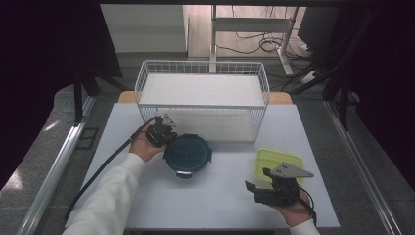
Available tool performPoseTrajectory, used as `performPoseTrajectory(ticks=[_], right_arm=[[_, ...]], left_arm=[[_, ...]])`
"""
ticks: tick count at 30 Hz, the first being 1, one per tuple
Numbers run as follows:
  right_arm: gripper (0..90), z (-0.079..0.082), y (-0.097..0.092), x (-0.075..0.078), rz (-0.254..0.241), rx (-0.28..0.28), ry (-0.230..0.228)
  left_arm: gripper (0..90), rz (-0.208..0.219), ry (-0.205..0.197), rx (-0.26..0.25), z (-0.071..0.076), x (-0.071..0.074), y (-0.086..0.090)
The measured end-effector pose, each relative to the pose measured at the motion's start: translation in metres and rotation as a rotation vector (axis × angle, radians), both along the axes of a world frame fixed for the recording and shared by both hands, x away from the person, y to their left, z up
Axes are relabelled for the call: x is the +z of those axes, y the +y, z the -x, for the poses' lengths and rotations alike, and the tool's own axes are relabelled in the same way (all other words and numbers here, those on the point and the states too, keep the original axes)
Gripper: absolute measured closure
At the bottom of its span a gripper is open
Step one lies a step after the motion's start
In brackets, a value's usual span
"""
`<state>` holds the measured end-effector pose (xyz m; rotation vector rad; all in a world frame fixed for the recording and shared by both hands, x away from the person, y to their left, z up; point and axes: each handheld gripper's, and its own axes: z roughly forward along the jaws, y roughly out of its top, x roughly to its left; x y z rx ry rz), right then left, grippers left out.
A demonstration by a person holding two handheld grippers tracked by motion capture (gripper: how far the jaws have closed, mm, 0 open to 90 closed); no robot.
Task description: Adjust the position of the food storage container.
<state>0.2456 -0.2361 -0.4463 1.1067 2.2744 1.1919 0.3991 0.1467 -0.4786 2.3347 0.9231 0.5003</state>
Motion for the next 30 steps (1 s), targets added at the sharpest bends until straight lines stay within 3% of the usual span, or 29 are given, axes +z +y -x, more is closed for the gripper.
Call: performPoseTrajectory(ticks=[9,16,17,22,28,30], right_arm=[[22.2,-0.001,0.001,0.000,-0.001,0.003,0.005],[22.2,-0.001,0.002,-0.001,0.003,0.005,0.008],[22.2,-0.001,0.002,-0.001,0.003,0.003,0.008],[22.2,-0.001,0.002,0.000,0.002,0.003,0.008],[22.2,-0.002,0.002,0.000,0.000,0.004,0.010],[22.2,-0.003,0.002,-0.001,-0.002,0.002,0.013]], left_arm=[[90.0,0.049,0.014,-0.038,0.015,-0.001,-0.015],[90.0,0.031,0.001,-0.073,0.028,-0.001,-0.023],[90.0,0.057,0.002,-0.066,0.032,-0.002,-0.027],[90.0,0.087,0.010,-0.072,0.037,-0.003,-0.032],[90.0,0.077,0.019,-0.094,0.045,-0.002,-0.036],[90.0,0.054,0.017,-0.110,0.047,-0.001,-0.037]])
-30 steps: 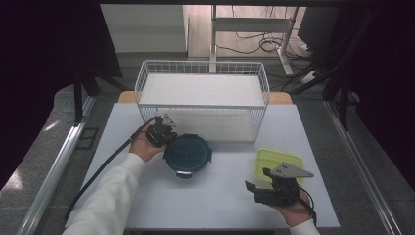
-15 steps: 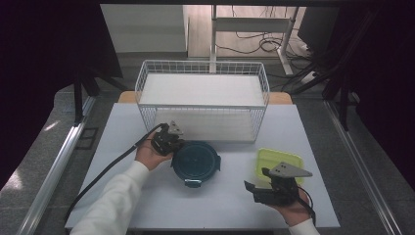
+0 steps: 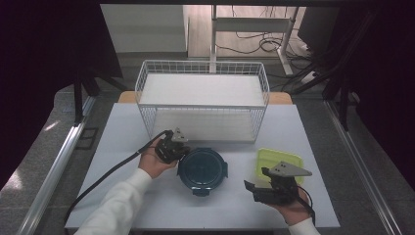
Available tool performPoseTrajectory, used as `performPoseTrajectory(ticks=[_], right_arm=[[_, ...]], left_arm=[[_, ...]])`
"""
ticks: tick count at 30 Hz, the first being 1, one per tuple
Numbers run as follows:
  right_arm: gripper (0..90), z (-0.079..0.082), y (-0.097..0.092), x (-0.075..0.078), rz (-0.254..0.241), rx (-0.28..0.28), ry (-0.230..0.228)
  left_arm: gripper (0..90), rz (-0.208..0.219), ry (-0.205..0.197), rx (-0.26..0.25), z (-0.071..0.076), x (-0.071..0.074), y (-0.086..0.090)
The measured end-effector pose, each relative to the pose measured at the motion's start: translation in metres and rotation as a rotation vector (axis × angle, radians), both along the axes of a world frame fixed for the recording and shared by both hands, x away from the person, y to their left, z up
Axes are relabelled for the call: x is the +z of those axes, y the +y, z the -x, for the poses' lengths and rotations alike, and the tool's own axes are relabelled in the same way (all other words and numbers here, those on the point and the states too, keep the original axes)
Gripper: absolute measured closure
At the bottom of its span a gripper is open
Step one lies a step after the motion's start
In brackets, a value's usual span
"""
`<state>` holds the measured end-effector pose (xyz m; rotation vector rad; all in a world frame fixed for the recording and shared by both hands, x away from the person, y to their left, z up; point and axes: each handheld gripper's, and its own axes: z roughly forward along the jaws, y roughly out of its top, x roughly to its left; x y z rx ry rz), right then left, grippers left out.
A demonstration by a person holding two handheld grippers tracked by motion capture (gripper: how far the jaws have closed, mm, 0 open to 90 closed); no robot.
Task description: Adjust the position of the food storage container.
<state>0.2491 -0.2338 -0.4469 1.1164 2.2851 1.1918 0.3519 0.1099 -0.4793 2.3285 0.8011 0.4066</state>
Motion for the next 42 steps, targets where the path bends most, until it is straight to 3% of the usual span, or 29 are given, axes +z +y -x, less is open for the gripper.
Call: performPoseTrajectory(ticks=[2,8,12,13,15,16,19,21,22,25,26,32,34,36,37,38,40,41,42], right_arm=[[22.2,-0.002,-0.001,0.000,-0.014,-0.004,0.007],[22.2,-0.006,0.001,0.000,-0.028,-0.008,0.014],[22.0,-0.010,0.000,0.001,-0.045,0.002,0.015],[22.0,-0.011,-0.002,0.002,-0.076,0.003,0.022],[21.9,-0.012,-0.003,0.003,-0.077,0.006,0.022],[21.8,-0.013,-0.002,0.004,-0.074,0.018,0.016],[21.8,-0.015,-0.002,0.005,-0.075,0.018,0.010],[21.5,-0.016,-0.005,0.004,-0.078,0.015,0.014],[21.5,-0.016,-0.005,0.004,-0.078,0.015,0.014],[21.5,-0.014,-0.009,0.002,-0.086,-0.008,0.025],[21.5,-0.014,-0.009,0.002,-0.086,-0.008,0.025],[21.5,-0.008,-0.010,0.001,-0.065,-0.009,0.020],[21.5,-0.006,-0.010,0.002,-0.066,-0.015,0.016],[21.5,-0.004,-0.011,0.004,-0.069,-0.019,0.013],[21.3,-0.003,-0.012,0.006,-0.069,-0.023,0.006],[21.3,-0.003,-0.012,0.006,-0.069,-0.023,0.006],[21.0,-0.002,-0.013,0.009,-0.076,-0.027,-0.001],[20.6,-0.002,-0.014,0.011,-0.082,-0.034,-0.005],[20.6,-0.002,-0.014,0.011,-0.082,-0.034,-0.005]], left_arm=[[90.0,0.031,-0.003,0.013,0.003,-0.002,-0.003],[90.0,0.039,0.015,0.003,0.003,-0.001,-0.004],[90.0,0.039,-0.005,-0.004,0.005,-0.001,-0.004],[90.0,0.031,-0.011,-0.008,0.006,0.003,-0.002],[90.0,0.065,-0.042,0.023,0.010,0.010,0.002],[90.0,0.090,-0.050,0.049,0.013,0.021,0.010],[90.0,0.132,-0.051,0.076,0.019,0.032,0.019],[90.0,0.164,-0.069,0.115,0.036,0.047,0.027],[90.0,0.164,-0.069,0.115,0.036,0.047,0.027],[90.0,0.216,-0.065,0.131,0.064,0.055,0.029],[90.0,0.216,-0.065,0.131,0.064,0.055,0.029],[90.0,0.240,-0.069,0.148,0.097,0.055,0.034],[89.5,0.273,-0.061,0.176,0.107,0.054,0.038],[86.6,0.282,-0.045,0.187,0.116,0.052,0.041],[78.1,0.256,-0.054,0.194,0.119,0.051,0.042],[78.1,0.239,-0.065,0.203,0.122,0.050,0.043],[62.7,0.257,-0.058,0.208,0.124,0.050,0.045],[48.7,0.279,-0.056,0.224,0.124,0.050,0.047],[41.7,0.279,-0.056,0.224,0.124,0.050,0.047]])
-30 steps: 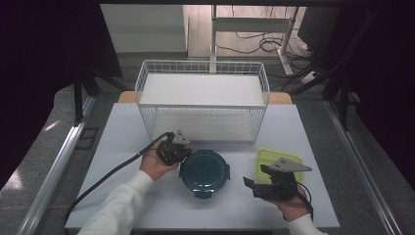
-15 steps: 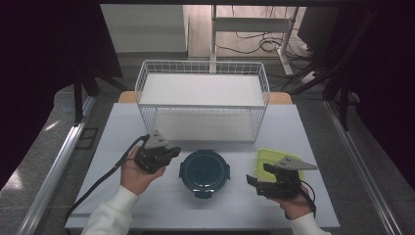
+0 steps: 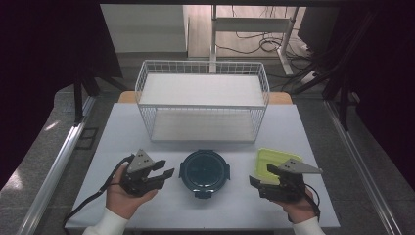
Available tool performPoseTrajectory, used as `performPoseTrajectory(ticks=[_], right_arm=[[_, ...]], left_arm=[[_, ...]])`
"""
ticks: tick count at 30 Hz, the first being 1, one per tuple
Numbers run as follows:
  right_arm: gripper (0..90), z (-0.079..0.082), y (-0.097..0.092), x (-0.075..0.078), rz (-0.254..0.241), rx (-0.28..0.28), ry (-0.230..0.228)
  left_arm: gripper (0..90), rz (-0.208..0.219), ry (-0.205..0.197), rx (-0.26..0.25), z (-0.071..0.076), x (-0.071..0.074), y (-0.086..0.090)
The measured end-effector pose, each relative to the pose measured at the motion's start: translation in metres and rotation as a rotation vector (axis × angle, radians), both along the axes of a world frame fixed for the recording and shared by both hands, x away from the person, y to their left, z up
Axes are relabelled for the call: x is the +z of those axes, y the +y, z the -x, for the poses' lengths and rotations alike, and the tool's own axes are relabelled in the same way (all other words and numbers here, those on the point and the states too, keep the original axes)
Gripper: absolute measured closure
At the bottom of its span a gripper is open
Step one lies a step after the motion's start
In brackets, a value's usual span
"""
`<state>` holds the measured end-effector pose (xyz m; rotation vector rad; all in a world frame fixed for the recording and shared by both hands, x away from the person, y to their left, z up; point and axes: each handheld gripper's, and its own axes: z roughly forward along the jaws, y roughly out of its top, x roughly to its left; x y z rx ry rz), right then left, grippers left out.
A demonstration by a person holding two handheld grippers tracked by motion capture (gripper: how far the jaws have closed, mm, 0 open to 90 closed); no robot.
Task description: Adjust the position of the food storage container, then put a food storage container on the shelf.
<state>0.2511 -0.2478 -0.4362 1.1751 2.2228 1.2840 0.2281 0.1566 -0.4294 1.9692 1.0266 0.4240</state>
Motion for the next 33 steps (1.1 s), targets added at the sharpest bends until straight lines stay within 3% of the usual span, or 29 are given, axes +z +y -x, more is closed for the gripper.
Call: performPoseTrajectory(ticks=[2,6,8,19,33], right_arm=[[20.0,0.000,0.000,0.001,-0.008,-0.003,0.000],[19.2,0.001,0.001,0.001,-0.004,-0.003,-0.002],[19.0,0.001,0.001,0.000,0.001,0.001,0.002],[18.2,0.001,-0.001,0.000,0.004,-0.001,0.003],[14.1,-0.001,0.012,0.001,-0.019,0.024,0.065]], left_arm=[[32.8,0.002,0.022,0.005,-0.002,-0.001,0.002],[27.2,0.018,0.057,0.022,-0.006,-0.003,0.005],[26.4,0.034,0.067,0.023,-0.007,-0.004,0.006],[22.9,0.026,0.075,0.053,-0.007,-0.003,0.008],[12.0,0.081,0.136,0.049,-0.009,-0.005,0.007]])
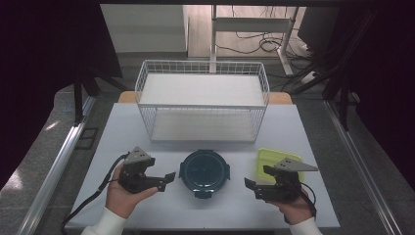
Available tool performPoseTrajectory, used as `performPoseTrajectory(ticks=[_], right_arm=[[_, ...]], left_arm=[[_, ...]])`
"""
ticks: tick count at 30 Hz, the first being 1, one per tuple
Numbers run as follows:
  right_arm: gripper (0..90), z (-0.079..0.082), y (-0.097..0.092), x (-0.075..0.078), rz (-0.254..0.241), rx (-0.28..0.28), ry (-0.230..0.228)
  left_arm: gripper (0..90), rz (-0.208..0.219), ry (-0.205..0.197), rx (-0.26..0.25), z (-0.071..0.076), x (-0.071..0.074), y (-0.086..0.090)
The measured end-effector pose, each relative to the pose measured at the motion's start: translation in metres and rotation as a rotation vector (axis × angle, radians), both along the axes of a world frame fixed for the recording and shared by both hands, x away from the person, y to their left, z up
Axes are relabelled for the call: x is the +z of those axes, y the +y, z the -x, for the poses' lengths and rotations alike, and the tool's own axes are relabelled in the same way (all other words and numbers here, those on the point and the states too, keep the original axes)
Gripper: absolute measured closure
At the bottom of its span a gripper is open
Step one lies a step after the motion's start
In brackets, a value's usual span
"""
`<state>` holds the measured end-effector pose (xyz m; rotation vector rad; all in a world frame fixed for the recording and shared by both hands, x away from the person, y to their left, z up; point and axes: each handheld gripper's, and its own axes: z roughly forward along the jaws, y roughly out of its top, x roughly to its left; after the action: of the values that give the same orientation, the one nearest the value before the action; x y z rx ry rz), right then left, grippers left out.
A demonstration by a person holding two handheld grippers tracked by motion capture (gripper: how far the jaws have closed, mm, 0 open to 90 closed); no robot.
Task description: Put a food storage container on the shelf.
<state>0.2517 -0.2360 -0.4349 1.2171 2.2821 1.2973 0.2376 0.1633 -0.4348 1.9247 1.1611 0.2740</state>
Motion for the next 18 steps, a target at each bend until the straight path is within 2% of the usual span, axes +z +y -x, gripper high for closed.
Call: performPoseTrajectory(ticks=[4,10,13,14,18], right_arm=[[13.3,-0.001,0.007,0.000,0.000,0.011,0.027],[13.2,-0.006,0.012,0.001,-0.027,0.001,0.053],[13.3,-0.010,0.019,0.002,-0.060,-0.001,0.087],[13.4,-0.014,0.028,0.001,-0.065,-0.002,0.113],[13.3,-0.020,0.042,-0.002,-0.044,0.016,0.144]], left_arm=[[11.3,0.072,0.048,0.002,-0.004,-0.005,0.005],[11.4,0.095,0.073,-0.006,-0.008,-0.010,0.005],[11.5,0.137,0.116,-0.013,-0.014,-0.011,0.002],[11.9,0.143,0.129,-0.010,-0.018,-0.011,0.002],[12.3,0.155,0.152,0.012,-0.029,-0.014,0.004]])
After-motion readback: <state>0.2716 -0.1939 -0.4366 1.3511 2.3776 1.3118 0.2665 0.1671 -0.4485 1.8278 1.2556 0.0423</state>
